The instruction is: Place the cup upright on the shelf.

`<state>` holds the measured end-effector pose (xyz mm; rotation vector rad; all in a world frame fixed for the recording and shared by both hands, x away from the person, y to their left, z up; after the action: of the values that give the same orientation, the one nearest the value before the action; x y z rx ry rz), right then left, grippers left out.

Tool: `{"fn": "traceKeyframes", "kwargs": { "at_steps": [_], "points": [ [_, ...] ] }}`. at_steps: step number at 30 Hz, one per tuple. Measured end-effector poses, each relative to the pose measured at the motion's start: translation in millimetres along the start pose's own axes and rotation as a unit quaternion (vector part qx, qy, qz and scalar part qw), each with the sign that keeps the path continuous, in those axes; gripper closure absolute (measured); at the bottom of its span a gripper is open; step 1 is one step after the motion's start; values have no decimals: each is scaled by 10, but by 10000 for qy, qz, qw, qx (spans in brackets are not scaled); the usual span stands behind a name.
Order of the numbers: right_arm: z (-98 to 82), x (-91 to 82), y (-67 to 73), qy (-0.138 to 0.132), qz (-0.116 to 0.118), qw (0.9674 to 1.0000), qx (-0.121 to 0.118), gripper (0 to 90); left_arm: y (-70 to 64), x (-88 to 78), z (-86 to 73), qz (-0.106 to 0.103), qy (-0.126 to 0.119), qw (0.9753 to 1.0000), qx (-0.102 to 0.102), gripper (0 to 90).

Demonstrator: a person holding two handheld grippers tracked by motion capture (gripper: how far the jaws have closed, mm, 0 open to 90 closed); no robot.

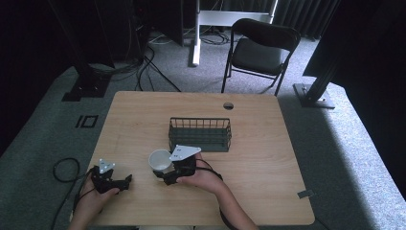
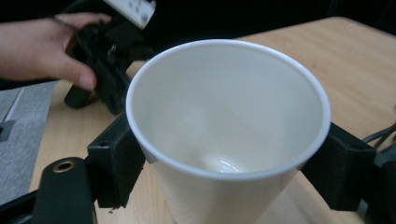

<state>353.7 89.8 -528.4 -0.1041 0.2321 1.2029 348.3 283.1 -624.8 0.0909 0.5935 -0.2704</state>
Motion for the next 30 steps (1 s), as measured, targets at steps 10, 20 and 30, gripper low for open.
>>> {"fn": "traceKeyframes", "kwargs": {
  "at_steps": [10, 20, 30],
  "points": [
    [370, -114, -164, -516, -469, 9976, -32, 208, 1, 0, 1, 0, -1, 10000, 4, 22],
    [832, -318, -452, -1124, -1585, 9808, -157, 208, 0, -3, -1, -4, 15, 10000, 3, 22],
    [985, -464, -796, -1199, -2407, 9629, -238, 208, 0, -1, 0, 0, 6, 10000, -3, 22]
  ]
}}
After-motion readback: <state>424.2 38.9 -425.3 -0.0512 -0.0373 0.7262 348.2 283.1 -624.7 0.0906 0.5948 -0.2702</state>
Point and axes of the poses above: each handheld gripper's, and its own axes: x roughly forward along the jaws, z roughly out of its top, y roughly to its left, the point moved 10 cm from there along x, roughly forward along the jaws, and after that the axes turned 12 degrees about -y, right-handed, at the moved point
